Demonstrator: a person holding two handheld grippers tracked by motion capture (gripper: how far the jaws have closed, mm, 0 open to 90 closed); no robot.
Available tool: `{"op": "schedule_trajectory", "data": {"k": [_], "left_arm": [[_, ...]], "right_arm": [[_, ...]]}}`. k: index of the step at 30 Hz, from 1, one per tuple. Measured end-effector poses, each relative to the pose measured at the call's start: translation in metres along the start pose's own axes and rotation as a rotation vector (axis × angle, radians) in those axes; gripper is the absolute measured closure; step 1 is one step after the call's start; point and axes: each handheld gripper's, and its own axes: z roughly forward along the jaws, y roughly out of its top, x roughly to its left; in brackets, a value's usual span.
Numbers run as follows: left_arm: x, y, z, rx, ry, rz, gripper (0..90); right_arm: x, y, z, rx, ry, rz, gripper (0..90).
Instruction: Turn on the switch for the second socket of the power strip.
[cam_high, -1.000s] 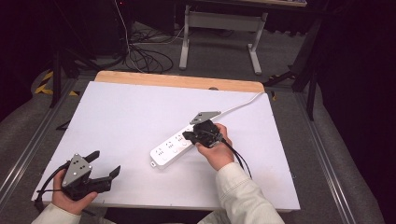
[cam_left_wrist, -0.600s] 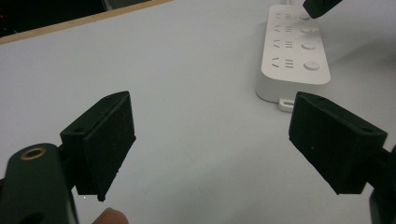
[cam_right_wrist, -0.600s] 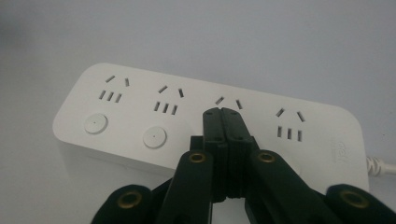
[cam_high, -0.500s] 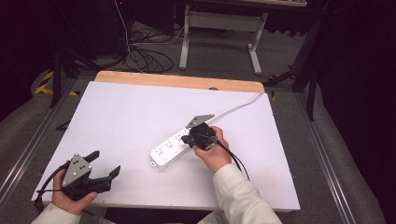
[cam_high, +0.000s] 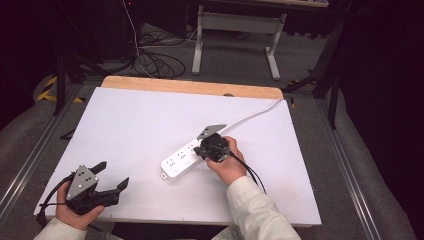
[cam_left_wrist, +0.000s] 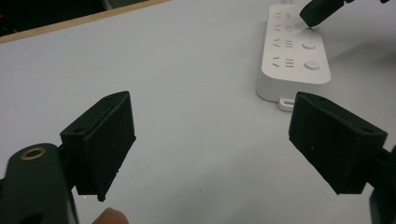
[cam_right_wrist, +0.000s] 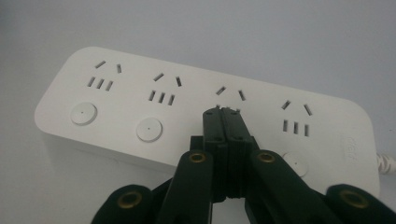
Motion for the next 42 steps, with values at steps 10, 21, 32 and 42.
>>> {"op": "schedule_trajectory", "data": {"k": [10,21,32,42], "left_arm": [[0.0000,0.0000,0.0002,0.001,0.001,0.003,14.9],[-0.0002,0.0000,0.0005,0.004,-0.003,0.003,14.9],[-0.0003,-0.0002,0.0005,0.003,-0.005,0.000,14.9],[-0.0008,-0.0002,0.0005,0.004,-0.004,0.000,14.9]], "right_arm": [[0.0023,-0.0007,0.0024,0.008,-0.019,-0.005,90.0],[0.0054,-0.0039,0.0023,-0.012,-0.037,-0.005,90.0],[0.0077,-0.0043,0.0031,-0.004,-0.048,-0.005,90.0],[0.0068,-0.0042,0.0041,0.003,-0.044,0.002,90.0]]}}
